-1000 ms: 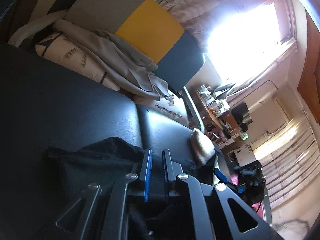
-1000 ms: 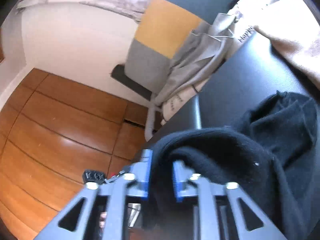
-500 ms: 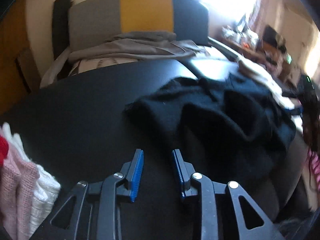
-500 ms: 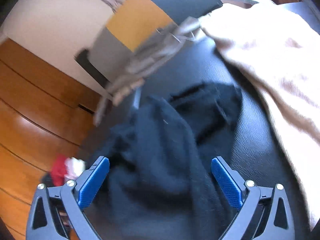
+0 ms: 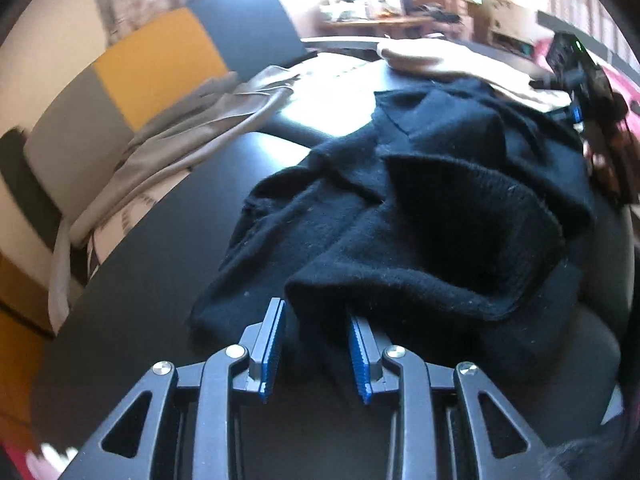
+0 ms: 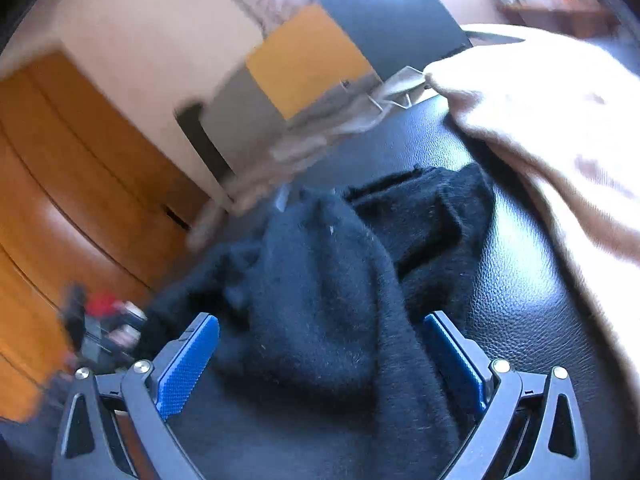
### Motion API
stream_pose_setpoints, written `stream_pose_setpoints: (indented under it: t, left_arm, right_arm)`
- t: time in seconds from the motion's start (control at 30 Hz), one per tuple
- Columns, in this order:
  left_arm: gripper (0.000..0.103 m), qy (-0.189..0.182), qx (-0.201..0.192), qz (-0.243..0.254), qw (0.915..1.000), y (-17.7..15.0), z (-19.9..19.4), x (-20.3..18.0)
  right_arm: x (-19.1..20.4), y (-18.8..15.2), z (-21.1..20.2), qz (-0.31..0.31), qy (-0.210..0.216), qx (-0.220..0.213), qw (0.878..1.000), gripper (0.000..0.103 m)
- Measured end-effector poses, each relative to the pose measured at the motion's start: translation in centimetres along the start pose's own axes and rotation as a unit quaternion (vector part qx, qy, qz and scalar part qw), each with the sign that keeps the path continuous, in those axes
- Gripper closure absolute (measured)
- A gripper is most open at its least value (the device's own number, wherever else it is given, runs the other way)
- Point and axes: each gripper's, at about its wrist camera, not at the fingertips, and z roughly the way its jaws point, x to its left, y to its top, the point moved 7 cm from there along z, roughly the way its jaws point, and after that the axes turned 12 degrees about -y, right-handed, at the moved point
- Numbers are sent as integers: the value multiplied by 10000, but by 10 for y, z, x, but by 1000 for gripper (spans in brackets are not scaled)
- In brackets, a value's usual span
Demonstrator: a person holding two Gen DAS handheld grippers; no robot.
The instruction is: Fold clothes
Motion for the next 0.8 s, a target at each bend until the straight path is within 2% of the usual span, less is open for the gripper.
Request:
stream_pose_setpoints:
  t: [0.1,0.2,0.3,0.47,0.53,0.63,0.67,0.8]
  left_arm:
    - [73,-60,-14,334,9994,11,5,-5]
    - [73,-240,-176,492,9983,28,7,-14]
    - [73,-447,-310,606,9967,40,12,-22]
    - [81,-988,-272,249,9944,45,25,-22]
    - [80,-1012,-323,214,9941,44,19,-18]
    - [79,-738,-201,505,9958,37,7,-12]
    - [75,-709,-155,619,9954,34,5,-11]
    - [74,-653,33,1186,9908,33,4,-21]
  right_arm:
    - [-7,2,-7,235,319,-184,9990,0]
    - [-3,-1,-3,27,61,-85,9999,0]
    - [-3,-2,-4,-48,-14,-58,10000,0]
    - [-1,-7,-3,-27,2,-55,10000,0]
    - [0,-7,-3,-54,-37,-10,10000,0]
    - [2,-7,-2,-74,-168,203,9996,0]
    - [4,-5,0,-79,-239,332,9991,0]
    - [12,12,3,-136,-503,816,9953,0]
